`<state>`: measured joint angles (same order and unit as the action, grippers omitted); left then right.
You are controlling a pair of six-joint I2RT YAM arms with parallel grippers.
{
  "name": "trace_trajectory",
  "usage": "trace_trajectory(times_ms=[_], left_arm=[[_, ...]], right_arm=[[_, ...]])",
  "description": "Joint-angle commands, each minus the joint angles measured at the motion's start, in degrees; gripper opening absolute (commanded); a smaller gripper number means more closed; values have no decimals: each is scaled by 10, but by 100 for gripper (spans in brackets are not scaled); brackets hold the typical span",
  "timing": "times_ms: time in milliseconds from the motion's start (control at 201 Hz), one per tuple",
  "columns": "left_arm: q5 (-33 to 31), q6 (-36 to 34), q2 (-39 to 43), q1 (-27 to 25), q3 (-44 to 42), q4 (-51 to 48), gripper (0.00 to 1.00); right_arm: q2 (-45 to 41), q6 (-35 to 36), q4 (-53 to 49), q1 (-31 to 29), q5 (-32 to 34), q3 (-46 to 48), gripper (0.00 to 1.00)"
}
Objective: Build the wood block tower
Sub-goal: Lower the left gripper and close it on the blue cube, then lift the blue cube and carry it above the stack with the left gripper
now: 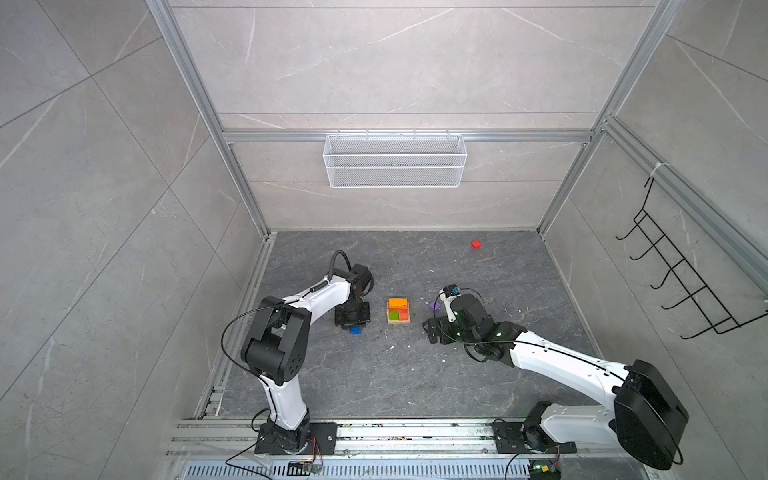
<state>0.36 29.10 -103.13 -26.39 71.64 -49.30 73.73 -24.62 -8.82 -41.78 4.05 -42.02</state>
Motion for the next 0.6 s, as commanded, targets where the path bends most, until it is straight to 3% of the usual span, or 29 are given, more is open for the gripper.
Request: trace_trajectory(times_ms=[0,592], left_arm=[[5,-6,30,-8,34,-35,20],[-4,-18,-42,-79,261,-122,22]], right_arm=[[0,-8,-3,-3,5,-12,92],[2,-27,-9,-3,35,-8,92]])
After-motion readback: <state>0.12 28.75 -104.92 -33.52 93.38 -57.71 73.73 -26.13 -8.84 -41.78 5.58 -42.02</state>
